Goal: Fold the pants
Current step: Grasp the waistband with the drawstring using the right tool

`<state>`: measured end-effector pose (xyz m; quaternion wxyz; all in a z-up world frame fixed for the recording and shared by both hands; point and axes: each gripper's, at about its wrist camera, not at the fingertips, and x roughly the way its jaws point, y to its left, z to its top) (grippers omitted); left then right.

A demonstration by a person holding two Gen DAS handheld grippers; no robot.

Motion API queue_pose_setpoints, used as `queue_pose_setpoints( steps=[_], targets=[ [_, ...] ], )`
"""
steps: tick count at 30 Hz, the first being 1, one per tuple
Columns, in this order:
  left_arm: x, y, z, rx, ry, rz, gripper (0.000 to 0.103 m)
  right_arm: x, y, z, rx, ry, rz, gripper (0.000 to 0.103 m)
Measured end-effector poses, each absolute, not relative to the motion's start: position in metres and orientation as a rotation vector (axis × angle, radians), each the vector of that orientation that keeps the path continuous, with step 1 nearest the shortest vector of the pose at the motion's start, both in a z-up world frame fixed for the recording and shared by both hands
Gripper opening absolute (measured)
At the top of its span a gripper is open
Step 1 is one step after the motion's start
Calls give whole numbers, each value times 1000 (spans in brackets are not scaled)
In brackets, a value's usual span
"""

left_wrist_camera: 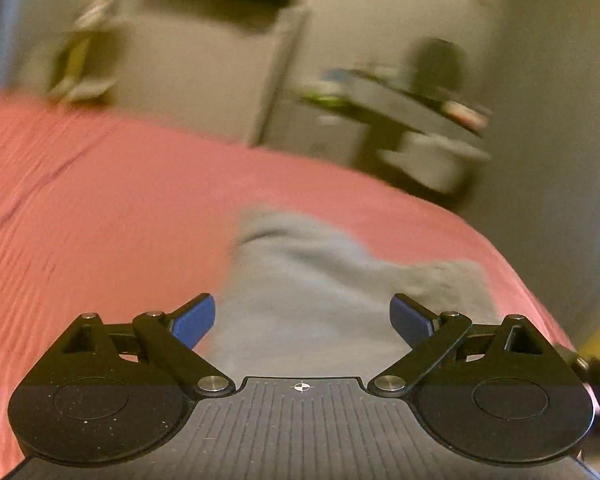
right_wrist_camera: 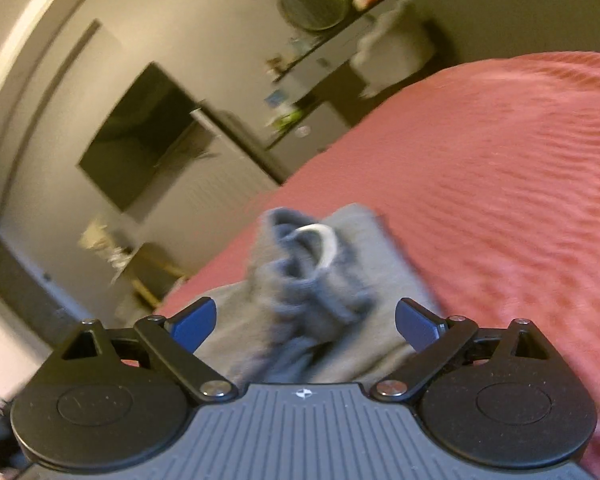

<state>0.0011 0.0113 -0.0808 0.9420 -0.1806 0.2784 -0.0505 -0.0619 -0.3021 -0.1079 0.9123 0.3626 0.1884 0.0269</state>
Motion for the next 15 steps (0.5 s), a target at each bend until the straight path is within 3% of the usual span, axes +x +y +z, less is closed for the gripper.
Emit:
queue_pose_setpoints(
  steps=[7, 10, 13, 15],
  targets=[
    [20, 73, -138, -794, 753, 90, 97, -17, -288, -129, 817, 525, 26, 81],
    [20, 85, -144, -880, 748, 105, 96, -5, -288, -138, 858, 536, 11, 66],
    [14, 86, -145, -869, 742, 94, 96, 3, -284, -138, 869, 531, -5, 64],
    [4, 87, -146, -848, 746, 83, 96, 7, -281, -137, 859, 532, -14, 70]
  ],
)
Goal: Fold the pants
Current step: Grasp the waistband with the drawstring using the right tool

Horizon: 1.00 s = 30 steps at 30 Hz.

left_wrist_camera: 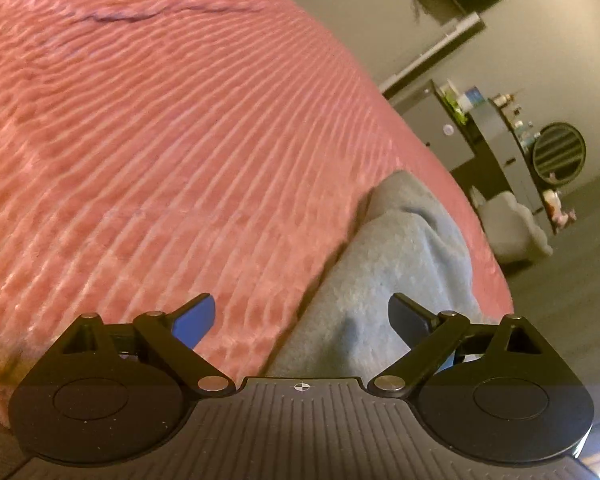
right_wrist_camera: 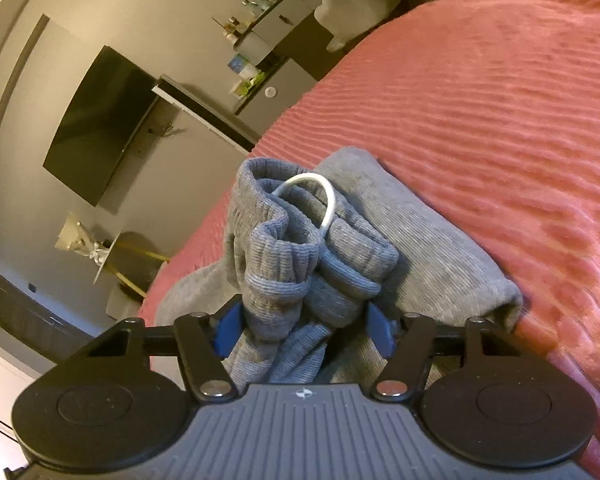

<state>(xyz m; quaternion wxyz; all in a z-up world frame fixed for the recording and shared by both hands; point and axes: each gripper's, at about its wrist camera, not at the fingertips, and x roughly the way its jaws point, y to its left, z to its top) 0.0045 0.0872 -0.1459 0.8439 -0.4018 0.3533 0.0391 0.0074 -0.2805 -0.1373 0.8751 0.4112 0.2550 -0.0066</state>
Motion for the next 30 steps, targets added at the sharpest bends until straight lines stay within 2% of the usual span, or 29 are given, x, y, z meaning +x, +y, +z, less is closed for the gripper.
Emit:
queue_pose_setpoints(
  steps=[4, 6, 8, 11, 14, 17, 19, 21, 27, 30],
  targets=[
    [13, 83, -146, -852, 763, 78, 96, 13, -277, -142, 865, 539, -32, 73],
    [14, 84, -147, -863, 771, 82, 96, 18, -275, -139, 840, 549, -56, 55],
    [14, 84, -146, -865, 772, 84, 96, 18, -272, -131, 817, 542, -57, 50],
    [15, 83, -146, -859, 769, 83, 96, 6, -273, -117, 822, 478, -21, 48],
    [14, 83, -147, -860, 774, 84, 96, 1, -278, -125, 838, 487, -40, 51],
    [14, 83, -147, -860, 781, 88, 96, 3, -275, -144, 732, 575, -86, 51],
    [14, 83, -146, -860, 782, 90, 96, -1, -274, -142, 716, 565, -64, 54],
    [14, 84, -146, -856, 787, 93, 96, -1, -279, -134, 709, 591, -42, 62],
    [15, 82, -146, -845, 790, 96, 96, -32, -321, -117, 864, 408, -66, 70],
    [16, 79, -145, -828, 789, 96, 96, -18, -348, -131, 1090, 390, -9, 70]
  ],
)
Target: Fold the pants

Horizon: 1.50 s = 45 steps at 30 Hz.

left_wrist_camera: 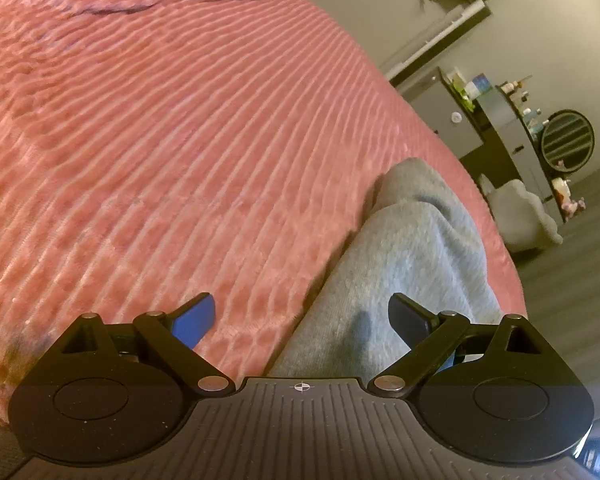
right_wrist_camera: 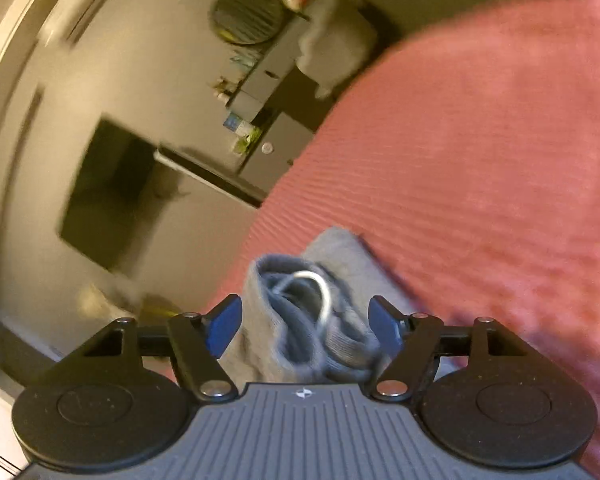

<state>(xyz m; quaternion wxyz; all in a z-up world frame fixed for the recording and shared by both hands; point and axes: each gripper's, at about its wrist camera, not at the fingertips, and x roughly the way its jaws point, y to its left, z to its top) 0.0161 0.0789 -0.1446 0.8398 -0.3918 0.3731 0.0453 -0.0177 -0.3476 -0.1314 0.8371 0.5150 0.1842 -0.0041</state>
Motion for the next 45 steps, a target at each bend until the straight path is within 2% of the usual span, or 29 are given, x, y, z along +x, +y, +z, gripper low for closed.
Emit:
queue_pose_setpoints(
  steps=[2, 3, 5, 10, 16, 20, 23, 29, 32, 39, 45],
  targets=[
    [16, 77, -144, -818, 787, 103, 96, 0, -359, -142, 1212, 406, 62, 71],
    [15, 76, -144, -815, 786, 109, 96, 10, -363, -147, 1249, 411, 82, 74],
    [15, 75, -144, -808, 785, 117, 96, 25, -368, -149, 1218, 437, 59, 79],
    [18, 71, -145, -783, 796, 133, 96, 60, -363, -151, 1164, 495, 170, 79],
    [20, 69, -146, -769, 794, 144, 96, 63, -346, -144, 1094, 474, 296, 83],
    [22, 65, -146, -750, 805, 154, 96, 61, -329, -134, 1004, 460, 346, 99],
    [21, 65, -145, -743, 805, 154, 96, 64, -322, -130, 930, 510, 334, 100],
    [20, 64, -145, -740, 804, 155, 96, 51, -317, -110, 962, 436, 453, 100],
    [20, 63, -144, -735, 804, 155, 96, 55, -312, -116, 910, 506, 413, 100],
    [19, 62, -144, -731, 806, 158, 96, 53, -319, -117, 971, 450, 487, 100],
    [19, 62, -144, -728, 812, 160, 96, 67, -329, -141, 1030, 582, 393, 99]
  ],
)
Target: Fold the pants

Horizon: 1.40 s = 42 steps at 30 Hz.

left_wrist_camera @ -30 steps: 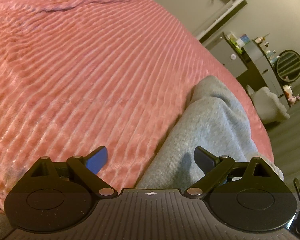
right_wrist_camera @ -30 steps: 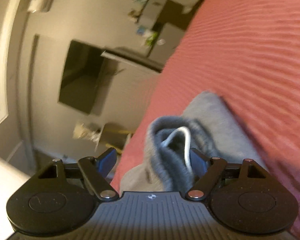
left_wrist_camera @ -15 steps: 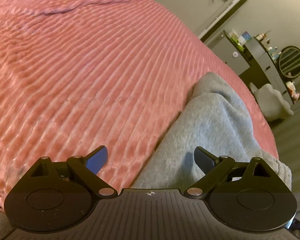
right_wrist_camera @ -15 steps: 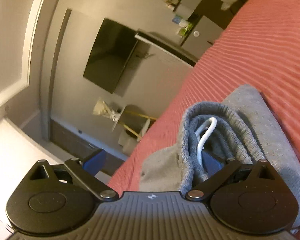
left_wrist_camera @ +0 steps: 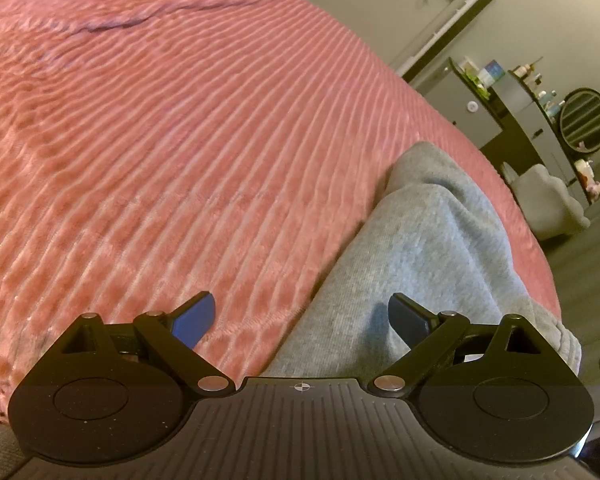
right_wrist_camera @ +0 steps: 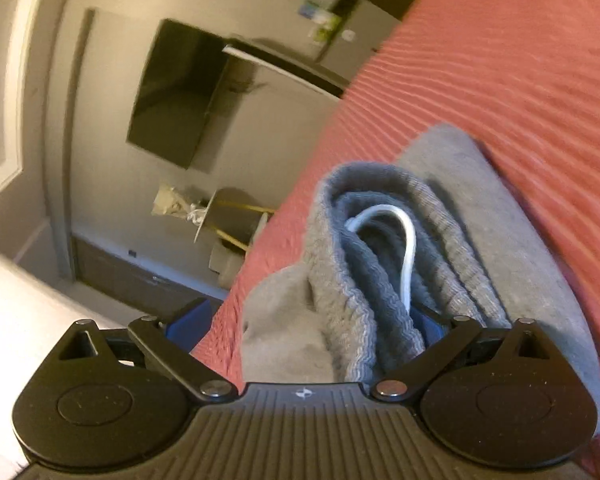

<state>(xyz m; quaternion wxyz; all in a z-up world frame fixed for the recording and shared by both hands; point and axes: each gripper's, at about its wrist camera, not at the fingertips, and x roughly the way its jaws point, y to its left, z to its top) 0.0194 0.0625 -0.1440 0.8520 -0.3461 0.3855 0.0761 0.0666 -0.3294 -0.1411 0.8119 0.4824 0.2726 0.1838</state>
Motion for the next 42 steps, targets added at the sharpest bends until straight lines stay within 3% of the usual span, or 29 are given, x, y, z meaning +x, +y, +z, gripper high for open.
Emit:
queue_pose_setpoints(
  steps=[3, 11, 17, 24, 42],
  targets=[
    [20, 64, -144, -731, 814, 160, 96, 64, -341, -140, 1100, 593, 397, 99],
    [20, 63, -145, -721, 820, 162, 96, 32, -382, -133, 1217, 333, 349, 99],
    [20, 63, -144, -718, 822, 163, 96, 54, -373, -162, 1310, 406, 376, 99],
    [21, 62, -144, -710, 826, 163, 96, 49, -377, -157, 1282, 361, 364, 99],
    [20, 61, -144, -697, 838, 164, 96, 57, -353, -159, 1146, 512, 428, 99]
  ],
)
